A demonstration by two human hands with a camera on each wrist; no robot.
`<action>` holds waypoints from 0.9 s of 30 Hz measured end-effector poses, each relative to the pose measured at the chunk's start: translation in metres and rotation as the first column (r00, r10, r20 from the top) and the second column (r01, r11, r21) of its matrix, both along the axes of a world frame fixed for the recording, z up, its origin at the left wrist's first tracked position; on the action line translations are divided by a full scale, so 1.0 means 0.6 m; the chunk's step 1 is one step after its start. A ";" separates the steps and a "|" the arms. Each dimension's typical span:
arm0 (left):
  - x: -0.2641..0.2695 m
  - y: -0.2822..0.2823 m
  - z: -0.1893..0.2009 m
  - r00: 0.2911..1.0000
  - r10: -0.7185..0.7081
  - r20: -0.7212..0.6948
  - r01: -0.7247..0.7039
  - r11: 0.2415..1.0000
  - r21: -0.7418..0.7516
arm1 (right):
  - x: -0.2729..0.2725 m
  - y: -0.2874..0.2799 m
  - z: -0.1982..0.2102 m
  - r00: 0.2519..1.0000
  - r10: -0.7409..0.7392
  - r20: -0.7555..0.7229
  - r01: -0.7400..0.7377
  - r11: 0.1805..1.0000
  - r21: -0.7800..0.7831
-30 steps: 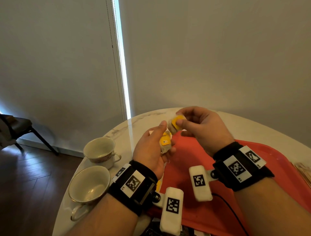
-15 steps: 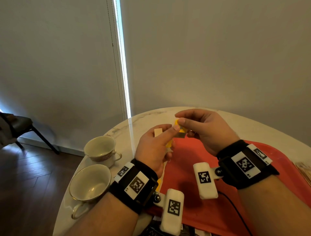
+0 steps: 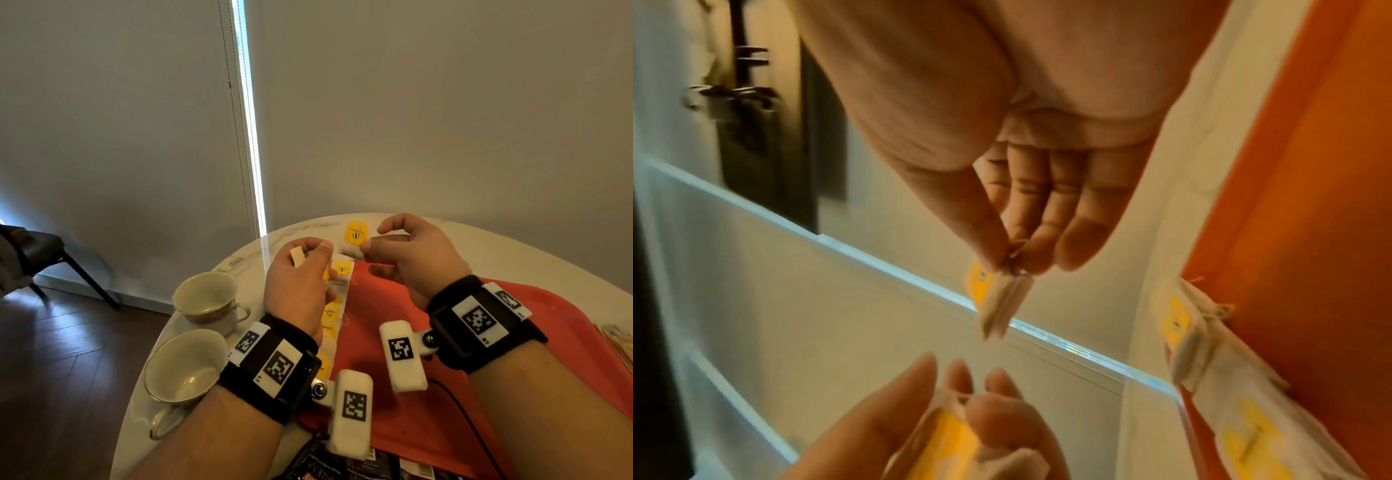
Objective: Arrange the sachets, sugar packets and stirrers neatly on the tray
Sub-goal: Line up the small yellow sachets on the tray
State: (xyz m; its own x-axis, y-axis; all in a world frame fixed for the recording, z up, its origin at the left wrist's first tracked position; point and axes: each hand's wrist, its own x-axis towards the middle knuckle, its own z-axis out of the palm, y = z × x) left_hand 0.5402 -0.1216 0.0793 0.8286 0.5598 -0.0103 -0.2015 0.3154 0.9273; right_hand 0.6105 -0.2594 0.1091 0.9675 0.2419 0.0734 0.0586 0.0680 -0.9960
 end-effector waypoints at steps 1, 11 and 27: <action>0.002 0.001 0.001 1.000 0.019 0.004 -0.019 1.000 0.000 | 0.005 0.002 -0.005 0.998 -0.008 -0.067 0.007 1.000 -0.010; 0.005 0.009 0.004 0.998 0.065 -0.007 -0.065 0.997 -0.042 | 0.027 0.038 -0.071 0.968 -0.023 -0.249 -0.064 0.940 -0.336; -0.004 -0.003 0.016 0.989 -0.085 -0.117 0.051 0.962 -0.267 | 0.029 0.036 -0.076 0.973 0.019 -0.231 -0.107 0.922 -0.373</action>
